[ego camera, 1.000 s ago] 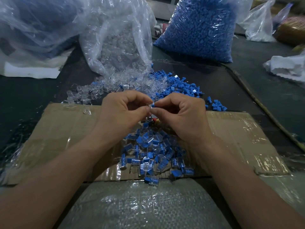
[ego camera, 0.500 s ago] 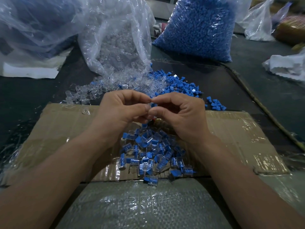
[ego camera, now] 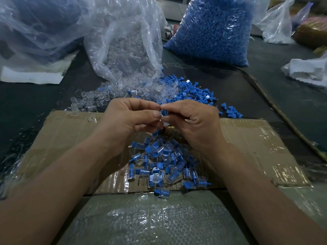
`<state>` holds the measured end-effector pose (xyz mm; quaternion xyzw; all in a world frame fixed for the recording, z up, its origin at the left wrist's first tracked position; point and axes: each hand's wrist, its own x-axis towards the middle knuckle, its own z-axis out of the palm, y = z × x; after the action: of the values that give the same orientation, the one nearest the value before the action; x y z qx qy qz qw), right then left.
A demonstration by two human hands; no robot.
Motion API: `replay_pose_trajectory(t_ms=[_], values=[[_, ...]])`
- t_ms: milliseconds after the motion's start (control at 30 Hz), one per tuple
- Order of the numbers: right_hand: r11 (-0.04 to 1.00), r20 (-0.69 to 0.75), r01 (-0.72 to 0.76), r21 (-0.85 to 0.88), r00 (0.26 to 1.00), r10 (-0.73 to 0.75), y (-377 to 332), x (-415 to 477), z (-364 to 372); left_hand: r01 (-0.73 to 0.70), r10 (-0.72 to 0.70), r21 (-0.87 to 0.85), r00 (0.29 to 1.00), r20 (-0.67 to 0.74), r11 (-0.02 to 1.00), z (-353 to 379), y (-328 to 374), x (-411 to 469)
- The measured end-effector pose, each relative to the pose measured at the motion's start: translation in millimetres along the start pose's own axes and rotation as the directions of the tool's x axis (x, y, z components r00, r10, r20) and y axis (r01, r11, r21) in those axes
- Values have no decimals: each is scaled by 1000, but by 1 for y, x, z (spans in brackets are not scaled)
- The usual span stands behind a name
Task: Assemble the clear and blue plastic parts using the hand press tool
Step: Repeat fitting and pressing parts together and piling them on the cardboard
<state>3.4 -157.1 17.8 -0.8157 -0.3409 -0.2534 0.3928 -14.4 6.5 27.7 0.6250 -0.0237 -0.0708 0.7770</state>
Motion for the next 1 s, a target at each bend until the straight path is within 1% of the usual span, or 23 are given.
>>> replay_pose_trajectory(t_ms=[433,633,867,1000], values=[[994,27,61,-89,998,-59,1,0,-2,44,-42,-39,998,45,998,2,-1,1],[989,53,120,-85,992,-116,0,0,-3,25,-25,36,1000,6,999,3,-1,0],[991,53,127,-28,991,-126,-2,0,-2,-16,16,112,1000,0,994,2,-1,-1],[990,63,130,-46,990,-127,-3,1,-2,-52,56,160,998,-22,986,3,-3,0]])
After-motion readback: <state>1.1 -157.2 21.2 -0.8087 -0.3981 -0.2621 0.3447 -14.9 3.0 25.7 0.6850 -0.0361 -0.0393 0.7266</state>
